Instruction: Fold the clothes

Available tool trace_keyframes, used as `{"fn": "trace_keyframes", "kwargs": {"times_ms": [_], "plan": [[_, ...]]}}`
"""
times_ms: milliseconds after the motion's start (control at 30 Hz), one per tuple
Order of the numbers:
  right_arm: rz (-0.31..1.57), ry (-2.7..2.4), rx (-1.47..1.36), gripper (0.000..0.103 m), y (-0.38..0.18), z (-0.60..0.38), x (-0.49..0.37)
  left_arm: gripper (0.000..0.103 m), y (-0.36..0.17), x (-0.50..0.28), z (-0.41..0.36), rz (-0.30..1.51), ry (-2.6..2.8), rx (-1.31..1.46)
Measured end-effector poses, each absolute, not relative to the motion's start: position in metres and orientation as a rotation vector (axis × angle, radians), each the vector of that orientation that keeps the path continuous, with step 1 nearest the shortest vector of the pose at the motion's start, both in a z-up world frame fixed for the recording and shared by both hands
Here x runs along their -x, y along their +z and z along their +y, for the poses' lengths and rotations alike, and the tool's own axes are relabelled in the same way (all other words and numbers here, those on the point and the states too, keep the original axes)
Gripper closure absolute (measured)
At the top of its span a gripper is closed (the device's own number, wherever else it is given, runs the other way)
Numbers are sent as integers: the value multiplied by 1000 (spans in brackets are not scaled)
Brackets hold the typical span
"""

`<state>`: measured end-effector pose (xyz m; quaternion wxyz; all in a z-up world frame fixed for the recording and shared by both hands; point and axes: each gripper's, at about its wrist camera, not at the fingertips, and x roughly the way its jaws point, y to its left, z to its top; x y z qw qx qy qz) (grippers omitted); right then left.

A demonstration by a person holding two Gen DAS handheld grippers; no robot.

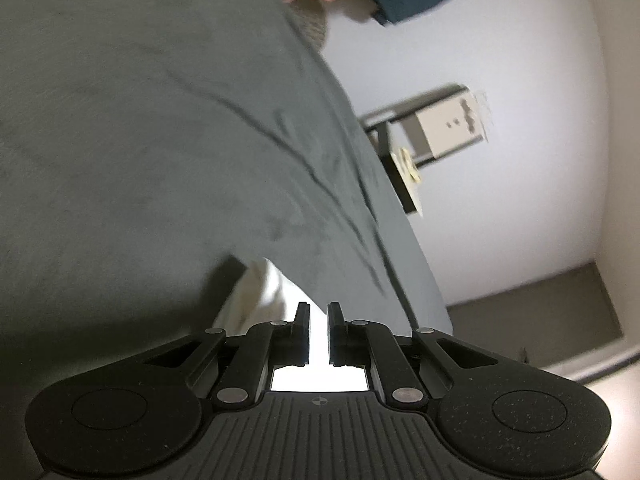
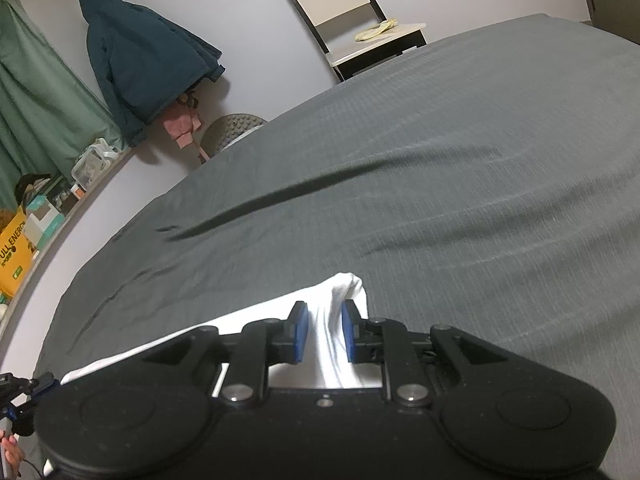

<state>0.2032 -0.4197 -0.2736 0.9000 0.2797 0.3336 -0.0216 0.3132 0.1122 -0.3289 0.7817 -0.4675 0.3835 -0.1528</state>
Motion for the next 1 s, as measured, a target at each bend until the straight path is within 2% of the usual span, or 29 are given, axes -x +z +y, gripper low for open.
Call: {"fn": "trace_keyframes", "kwargs": {"times_ms": [533, 767, 1000], "plan": [[689, -47, -584, 82, -272, -419, -203, 96, -347, -316, 112, 817, -345, 1106], [689, -47, -587, 81, -272, -419, -205, 96, -340, -313, 117, 780, -346, 1079], [682, -45, -589, 76, -269, -420, -203, 94, -331, -310, 122, 742, -345, 1050]]}}
